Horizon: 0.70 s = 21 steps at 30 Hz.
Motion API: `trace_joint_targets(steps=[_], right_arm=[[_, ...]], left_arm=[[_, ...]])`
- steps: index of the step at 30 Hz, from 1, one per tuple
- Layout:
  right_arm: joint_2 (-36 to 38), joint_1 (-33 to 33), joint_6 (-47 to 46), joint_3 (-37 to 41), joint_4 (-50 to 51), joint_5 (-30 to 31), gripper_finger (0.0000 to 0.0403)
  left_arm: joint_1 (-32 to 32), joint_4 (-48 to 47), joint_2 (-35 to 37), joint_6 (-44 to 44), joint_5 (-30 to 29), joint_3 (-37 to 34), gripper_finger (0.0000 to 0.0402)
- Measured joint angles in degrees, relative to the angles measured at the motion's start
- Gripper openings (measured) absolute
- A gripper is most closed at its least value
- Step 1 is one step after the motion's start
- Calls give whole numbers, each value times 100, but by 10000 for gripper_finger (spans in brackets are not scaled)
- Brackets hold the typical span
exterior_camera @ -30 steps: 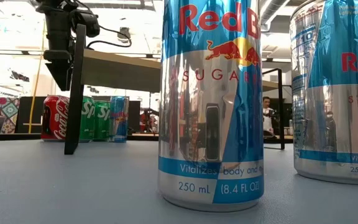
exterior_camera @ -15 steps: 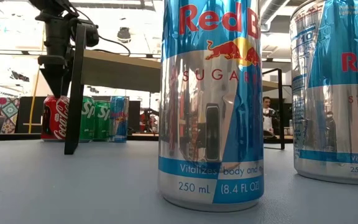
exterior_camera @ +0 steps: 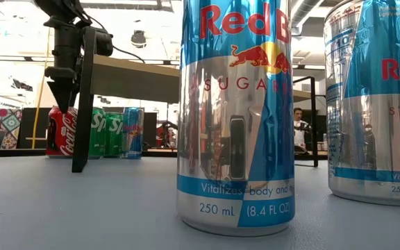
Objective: Place canned beverage on shelf
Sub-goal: Put the top red white soda can on the shelf aligned with the other red white soda can
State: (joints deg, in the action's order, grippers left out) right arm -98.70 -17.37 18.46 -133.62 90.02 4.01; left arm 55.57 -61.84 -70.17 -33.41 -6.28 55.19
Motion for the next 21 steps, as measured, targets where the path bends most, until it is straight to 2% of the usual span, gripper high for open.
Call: trace_joint_targets(steps=[5, 21], right_arm=[[0, 1, -16, 0, 0, -2, 344], [0, 14, -59, -1, -2, -8, 344]], left_arm=[[-1, 9, -110, 50, 75, 7, 261], [-32, -308, 64, 469, 189, 69, 254]])
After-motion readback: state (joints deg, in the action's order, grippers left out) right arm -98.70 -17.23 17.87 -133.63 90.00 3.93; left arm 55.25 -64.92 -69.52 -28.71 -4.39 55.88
